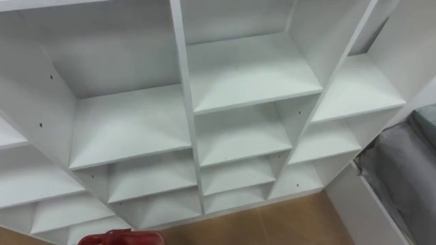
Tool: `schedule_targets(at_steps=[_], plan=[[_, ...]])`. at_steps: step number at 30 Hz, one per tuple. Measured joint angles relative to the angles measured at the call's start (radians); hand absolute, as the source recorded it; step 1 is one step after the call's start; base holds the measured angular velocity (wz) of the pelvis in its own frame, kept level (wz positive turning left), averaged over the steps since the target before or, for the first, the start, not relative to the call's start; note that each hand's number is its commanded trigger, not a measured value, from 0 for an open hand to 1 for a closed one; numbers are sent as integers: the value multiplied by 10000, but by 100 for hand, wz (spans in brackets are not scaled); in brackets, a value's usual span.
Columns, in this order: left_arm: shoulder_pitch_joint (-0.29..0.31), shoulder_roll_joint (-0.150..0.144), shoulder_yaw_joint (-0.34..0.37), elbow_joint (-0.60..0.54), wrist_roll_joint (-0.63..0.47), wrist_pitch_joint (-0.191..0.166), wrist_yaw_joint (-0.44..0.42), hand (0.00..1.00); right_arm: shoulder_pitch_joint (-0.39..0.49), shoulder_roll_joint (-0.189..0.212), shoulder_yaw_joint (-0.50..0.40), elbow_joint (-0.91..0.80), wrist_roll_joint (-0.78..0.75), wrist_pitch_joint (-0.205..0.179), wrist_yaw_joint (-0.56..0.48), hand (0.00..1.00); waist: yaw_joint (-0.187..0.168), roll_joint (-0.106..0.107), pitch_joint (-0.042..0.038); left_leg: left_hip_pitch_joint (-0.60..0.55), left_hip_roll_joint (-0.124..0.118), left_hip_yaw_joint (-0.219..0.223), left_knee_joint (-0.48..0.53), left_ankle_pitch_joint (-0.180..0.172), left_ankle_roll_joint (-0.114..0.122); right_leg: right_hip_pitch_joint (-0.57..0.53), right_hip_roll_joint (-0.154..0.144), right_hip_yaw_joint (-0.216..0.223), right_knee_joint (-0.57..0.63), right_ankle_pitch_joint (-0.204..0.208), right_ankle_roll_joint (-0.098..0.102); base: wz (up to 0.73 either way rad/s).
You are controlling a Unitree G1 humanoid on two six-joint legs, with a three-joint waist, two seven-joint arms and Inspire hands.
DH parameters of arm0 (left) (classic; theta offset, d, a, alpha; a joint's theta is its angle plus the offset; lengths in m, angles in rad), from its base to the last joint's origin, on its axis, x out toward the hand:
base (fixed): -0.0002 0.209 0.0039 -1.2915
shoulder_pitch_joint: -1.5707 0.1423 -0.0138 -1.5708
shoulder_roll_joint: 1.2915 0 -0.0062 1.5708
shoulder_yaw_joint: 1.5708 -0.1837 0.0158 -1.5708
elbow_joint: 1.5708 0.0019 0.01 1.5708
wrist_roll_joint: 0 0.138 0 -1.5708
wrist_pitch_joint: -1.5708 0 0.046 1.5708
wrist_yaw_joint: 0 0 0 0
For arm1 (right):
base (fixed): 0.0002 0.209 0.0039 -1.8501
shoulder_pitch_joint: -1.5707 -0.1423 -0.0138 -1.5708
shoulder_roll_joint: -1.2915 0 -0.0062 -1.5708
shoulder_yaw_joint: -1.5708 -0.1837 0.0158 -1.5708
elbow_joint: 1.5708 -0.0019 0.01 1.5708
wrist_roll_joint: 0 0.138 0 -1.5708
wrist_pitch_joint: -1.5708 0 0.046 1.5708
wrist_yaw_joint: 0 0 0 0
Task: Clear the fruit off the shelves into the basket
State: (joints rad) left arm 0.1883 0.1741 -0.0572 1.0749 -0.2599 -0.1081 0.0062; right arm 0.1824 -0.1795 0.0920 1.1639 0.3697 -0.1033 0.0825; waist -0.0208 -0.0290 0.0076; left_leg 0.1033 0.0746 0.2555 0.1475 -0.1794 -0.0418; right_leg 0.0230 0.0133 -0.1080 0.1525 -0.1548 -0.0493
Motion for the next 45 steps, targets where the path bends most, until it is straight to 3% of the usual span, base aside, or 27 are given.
schedule_targets(at_steps=[7,14,16,24,28,45], plan=[[30,1,420,179,-139,383,-184,100,-49,166,-370,15,-249,378,-10,0,1,-61,20,132,12,-162,-3,-29,-30,136,42,52,-6,-20,-7,0],[32,-42,926,448,-138,530,-195,100,-4,203,-394,20,-233,398,-35,0,43,-35,25,288,18,-176,-2,-45,-33,292,53,75,-7,-18,-3,0],[31,-68,927,462,-138,576,-193,100,-36,206,-484,35,-237,398,-49,0,46,32,-9,305,41,-188,1,-113,-42,308,70,51,0,-31,10,2],[163,-111,1320,489,18,573,-190,100,-56,297,-774,173,-469,392,-55,0,51,35,-39,224,15,-411,0,-190,-15,305,38,-149,7,-37,53,7],[216,-174,1568,484,197,571,-170,100,-172,294,-776,410,-680,393,-58,0,238,29,-86,222,17,-426,7,-190,-15,310,31,-216,6,-37,52,1],[265,-312,1722,483,370,570,-93,100,-280,311,-822,608,-1054,399,8,0,533,91,-71,287,-75,-945,52,-187,-10,661,-104,-748,-11,-174,96,10]])
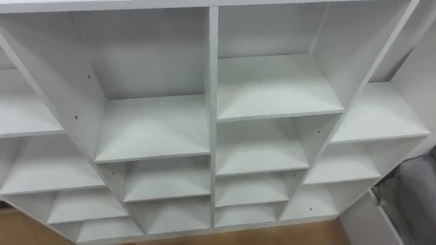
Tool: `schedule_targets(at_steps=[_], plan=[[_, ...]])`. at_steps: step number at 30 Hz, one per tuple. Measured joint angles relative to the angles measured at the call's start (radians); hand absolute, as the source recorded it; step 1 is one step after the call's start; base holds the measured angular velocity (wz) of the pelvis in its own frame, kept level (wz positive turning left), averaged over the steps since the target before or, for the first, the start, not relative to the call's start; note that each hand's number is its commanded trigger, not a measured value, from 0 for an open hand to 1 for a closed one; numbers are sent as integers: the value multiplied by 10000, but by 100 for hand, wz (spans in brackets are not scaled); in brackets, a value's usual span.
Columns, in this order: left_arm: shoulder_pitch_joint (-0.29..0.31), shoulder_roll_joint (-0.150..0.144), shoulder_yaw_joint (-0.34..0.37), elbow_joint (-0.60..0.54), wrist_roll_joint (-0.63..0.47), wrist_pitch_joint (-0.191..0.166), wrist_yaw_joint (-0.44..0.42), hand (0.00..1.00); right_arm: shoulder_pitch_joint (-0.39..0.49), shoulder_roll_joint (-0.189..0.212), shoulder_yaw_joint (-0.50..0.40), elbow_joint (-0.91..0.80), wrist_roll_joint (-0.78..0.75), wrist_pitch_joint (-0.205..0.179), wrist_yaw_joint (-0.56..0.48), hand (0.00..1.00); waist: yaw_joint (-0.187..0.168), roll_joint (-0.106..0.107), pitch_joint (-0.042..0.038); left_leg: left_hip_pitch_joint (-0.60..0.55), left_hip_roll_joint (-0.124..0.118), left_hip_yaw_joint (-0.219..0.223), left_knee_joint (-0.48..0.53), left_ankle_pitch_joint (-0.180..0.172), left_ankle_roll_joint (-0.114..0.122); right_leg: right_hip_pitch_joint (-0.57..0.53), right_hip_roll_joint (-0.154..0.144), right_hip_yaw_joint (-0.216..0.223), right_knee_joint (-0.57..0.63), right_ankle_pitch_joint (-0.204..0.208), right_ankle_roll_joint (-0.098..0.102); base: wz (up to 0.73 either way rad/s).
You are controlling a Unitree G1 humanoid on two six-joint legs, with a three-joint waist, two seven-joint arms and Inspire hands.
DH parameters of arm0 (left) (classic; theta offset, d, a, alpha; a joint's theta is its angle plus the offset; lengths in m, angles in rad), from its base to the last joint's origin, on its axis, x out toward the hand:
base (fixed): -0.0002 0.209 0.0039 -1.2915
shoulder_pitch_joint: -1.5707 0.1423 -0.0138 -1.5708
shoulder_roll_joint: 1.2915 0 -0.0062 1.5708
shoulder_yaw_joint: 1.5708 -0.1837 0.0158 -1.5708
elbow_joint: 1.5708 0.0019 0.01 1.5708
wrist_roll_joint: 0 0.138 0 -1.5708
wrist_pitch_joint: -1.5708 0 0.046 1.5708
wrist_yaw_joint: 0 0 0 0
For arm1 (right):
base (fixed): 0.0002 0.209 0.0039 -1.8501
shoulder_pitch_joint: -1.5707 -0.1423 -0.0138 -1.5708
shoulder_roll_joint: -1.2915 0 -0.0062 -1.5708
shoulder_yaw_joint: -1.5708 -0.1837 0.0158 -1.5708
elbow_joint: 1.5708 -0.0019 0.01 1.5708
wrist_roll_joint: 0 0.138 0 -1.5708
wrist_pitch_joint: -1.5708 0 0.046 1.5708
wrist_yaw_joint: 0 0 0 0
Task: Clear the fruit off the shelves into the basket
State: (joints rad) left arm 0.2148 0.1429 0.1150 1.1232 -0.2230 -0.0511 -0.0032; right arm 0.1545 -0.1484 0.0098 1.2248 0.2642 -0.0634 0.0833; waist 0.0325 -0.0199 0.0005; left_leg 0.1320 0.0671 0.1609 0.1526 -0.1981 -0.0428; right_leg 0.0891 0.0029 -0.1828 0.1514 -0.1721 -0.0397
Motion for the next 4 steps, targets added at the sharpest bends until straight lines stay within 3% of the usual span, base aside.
schedule_targets(at_steps=[4], plan=[[35,-13,-1,-10,4,1,10,100,-82,0,2,114,-1,0,6,0,-3,-1,1,-118,-34,-124,4,1,1,2,-49,-161,0,-47,10,10]])
